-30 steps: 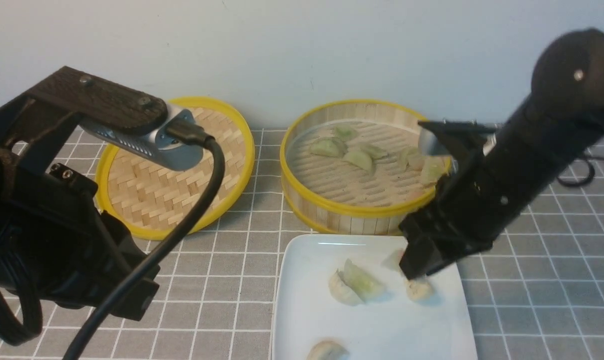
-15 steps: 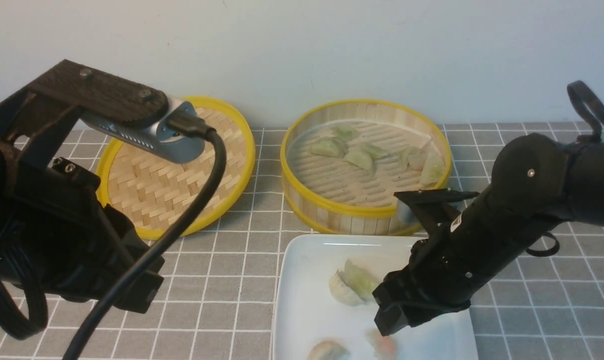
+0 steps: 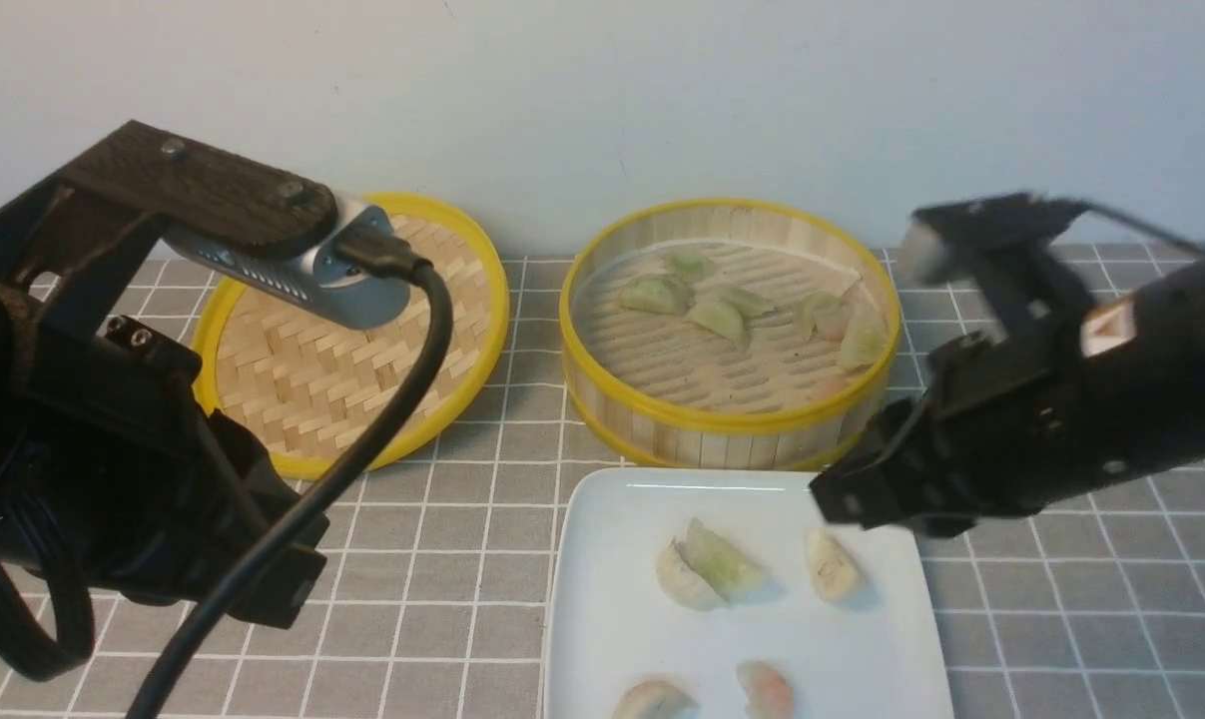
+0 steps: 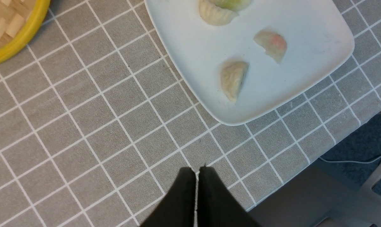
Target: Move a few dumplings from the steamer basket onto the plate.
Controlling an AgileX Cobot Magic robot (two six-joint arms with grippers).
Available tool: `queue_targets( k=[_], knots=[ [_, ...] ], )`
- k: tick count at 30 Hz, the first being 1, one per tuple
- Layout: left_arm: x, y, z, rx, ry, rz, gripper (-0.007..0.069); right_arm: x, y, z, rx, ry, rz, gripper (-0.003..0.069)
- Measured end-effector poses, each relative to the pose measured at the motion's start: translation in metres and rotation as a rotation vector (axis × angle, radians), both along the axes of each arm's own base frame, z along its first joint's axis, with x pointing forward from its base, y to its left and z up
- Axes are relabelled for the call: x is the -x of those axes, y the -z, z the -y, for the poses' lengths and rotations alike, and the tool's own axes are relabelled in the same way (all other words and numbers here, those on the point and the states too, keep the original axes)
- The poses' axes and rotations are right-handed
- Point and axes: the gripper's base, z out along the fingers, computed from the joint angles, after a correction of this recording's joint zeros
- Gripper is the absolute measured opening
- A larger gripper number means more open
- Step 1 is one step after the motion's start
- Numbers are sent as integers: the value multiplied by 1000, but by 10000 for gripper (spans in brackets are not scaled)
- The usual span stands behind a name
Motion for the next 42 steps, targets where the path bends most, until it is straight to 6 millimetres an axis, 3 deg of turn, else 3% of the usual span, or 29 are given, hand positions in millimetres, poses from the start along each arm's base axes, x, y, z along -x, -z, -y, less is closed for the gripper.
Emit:
queue_targets(
  k=[1, 4, 6, 10, 12, 15, 19, 25, 32, 42],
  knots=[
    [0, 0, 0, 0, 0, 0, -5, 2, -3, 1, -3, 1, 17, 34],
    [0, 0, 0, 0, 1, 0, -5, 35, -47, 23, -65, 20, 267, -4],
    [-1, 0, 0, -1, 9, 13, -5, 70, -79, 46, -86, 32, 504, -11],
    [-3, -2, 1, 12, 17, 44, -5, 125, -103, 79, -171, 94, 759, -13],
    [-3, -2, 2, 12, 20, 48, -5, 137, -103, 86, -189, 107, 802, -13],
    [-3, -2, 2, 9, 35, 61, -5, 174, -86, 107, -247, 141, 910, -13],
    [-3, -2, 2, 3, 48, 67, -5, 201, -61, 123, -360, 199, 1008, -13],
    [-3, -2, 2, -2, 58, 72, -5, 223, -38, 137, -533, 266, 1113, -13],
    [-3, -2, 2, -7, 68, 76, -5, 231, -38, 141, -630, 290, 1111, -13],
    [6, -14, -5, 41, 68, 174, -5, 231, -37, 141, -632, 290, 1101, -13]
  ],
)
